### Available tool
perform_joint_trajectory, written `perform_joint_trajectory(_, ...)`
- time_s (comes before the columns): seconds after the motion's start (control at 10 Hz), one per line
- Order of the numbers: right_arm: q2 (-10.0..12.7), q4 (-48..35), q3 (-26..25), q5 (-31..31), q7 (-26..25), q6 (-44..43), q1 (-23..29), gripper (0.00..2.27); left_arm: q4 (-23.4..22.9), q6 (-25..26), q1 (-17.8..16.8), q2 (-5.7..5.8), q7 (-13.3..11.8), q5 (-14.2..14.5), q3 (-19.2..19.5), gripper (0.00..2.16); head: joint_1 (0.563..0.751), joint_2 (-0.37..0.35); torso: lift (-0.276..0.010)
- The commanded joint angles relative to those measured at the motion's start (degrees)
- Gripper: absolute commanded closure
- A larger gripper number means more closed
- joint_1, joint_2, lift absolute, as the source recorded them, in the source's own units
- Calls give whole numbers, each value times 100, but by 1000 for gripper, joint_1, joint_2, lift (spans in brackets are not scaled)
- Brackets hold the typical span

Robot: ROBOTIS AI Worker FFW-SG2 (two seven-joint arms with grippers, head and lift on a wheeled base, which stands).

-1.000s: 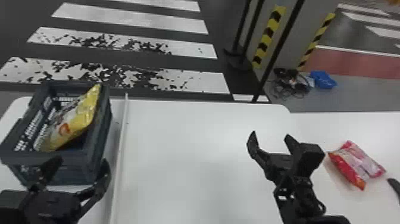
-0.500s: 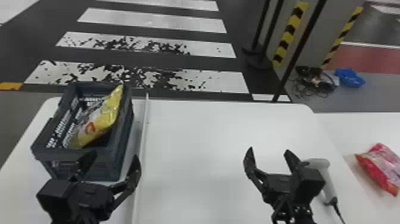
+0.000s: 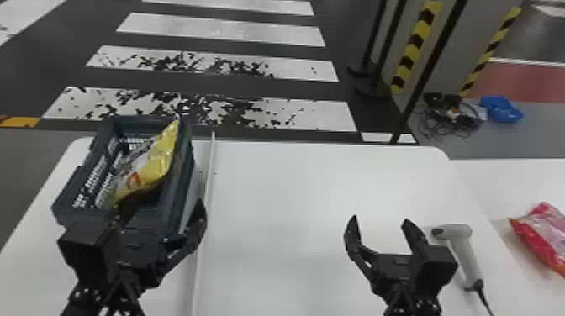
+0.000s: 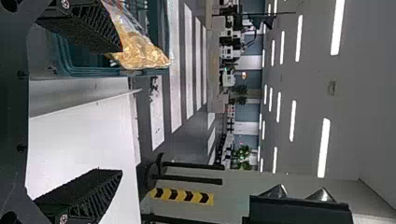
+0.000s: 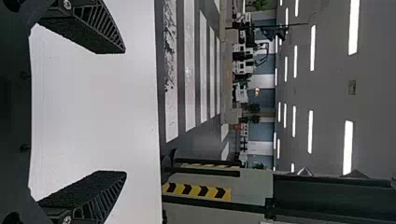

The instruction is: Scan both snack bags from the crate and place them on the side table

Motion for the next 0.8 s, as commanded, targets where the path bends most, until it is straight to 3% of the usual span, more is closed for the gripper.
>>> perform_joint_trajectory(0.0,-6,4,0,0,0,9,26,63,-489,430,-173,9,6,91,83,70,695,-123,-95)
perform_joint_trajectory(0.1,-15,4,-9,0,0,26,44,63,-603,588,-340,45,76,144,224,70,695,-119,-95)
perform_joint_trajectory(0.2,-24,-5,-9,9,0,26,61,63,-586,711,-542,141,181,267,365,73,695,-105,-95)
perform_joint_trajectory(0.3,-24,-5,-26,17,0,26,70,63,-489,817,-770,256,225,205,444,73,695,-84,-95)
perform_joint_trajectory(0.4,-24,-13,-53,35,0,26,79,63,-261,957,-1025,396,234,197,461,73,695,-72,-95)
perform_joint_trajectory(0.7,-24,13,-149,44,18,114,96,63,645,1239,-1878,660,173,223,444,76,695,-41,-95)
